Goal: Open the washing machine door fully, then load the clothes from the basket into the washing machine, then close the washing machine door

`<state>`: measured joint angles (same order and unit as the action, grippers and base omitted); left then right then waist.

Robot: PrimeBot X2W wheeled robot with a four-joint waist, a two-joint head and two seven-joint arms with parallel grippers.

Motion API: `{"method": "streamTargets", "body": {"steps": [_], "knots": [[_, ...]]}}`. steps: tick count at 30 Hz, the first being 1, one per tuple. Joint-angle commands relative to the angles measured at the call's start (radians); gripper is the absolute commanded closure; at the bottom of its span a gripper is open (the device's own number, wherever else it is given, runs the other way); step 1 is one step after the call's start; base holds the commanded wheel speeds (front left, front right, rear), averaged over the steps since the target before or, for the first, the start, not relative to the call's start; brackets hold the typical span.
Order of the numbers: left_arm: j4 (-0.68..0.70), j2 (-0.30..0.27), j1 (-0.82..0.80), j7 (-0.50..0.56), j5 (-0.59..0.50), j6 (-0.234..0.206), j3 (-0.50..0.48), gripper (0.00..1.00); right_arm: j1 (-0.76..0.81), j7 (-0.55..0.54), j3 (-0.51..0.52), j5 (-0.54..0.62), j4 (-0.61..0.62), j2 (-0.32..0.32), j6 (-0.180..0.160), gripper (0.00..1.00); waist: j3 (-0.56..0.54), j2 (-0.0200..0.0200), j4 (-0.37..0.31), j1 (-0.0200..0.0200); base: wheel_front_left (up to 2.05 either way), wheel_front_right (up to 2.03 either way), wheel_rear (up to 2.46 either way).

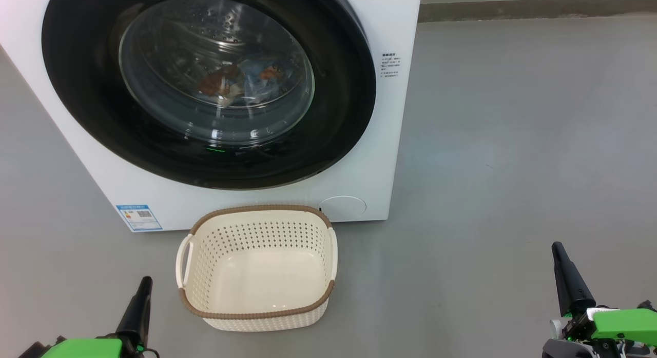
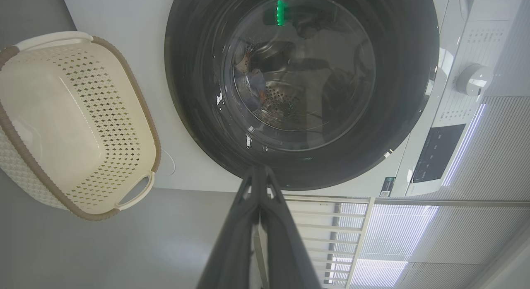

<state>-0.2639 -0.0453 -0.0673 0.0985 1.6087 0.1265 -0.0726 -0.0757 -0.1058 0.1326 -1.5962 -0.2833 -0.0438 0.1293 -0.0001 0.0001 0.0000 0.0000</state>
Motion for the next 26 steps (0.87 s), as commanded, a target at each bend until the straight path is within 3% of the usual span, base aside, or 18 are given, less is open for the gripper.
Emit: {"method": "streamTargets", "body": {"steps": [1, 26], "knots": [[0.017, -0.011, -0.047, 0.009, 0.006, 0.0, -0.034, 1.0, -0.041, -0.009, -0.017, -0.011, 0.031, -0.006, 0.001, 1.0, 0.0, -0.0001, 0.0, 0.0, 0.0, 0.0, 0.0], [0.017, -0.01, -0.048, 0.01, 0.005, 0.0, -0.035, 1.0, -0.041, -0.009, -0.017, -0.011, 0.031, -0.006, 0.001, 1.0, 0.0, -0.0001, 0.0, 0.0, 0.0, 0.0, 0.0]]}}
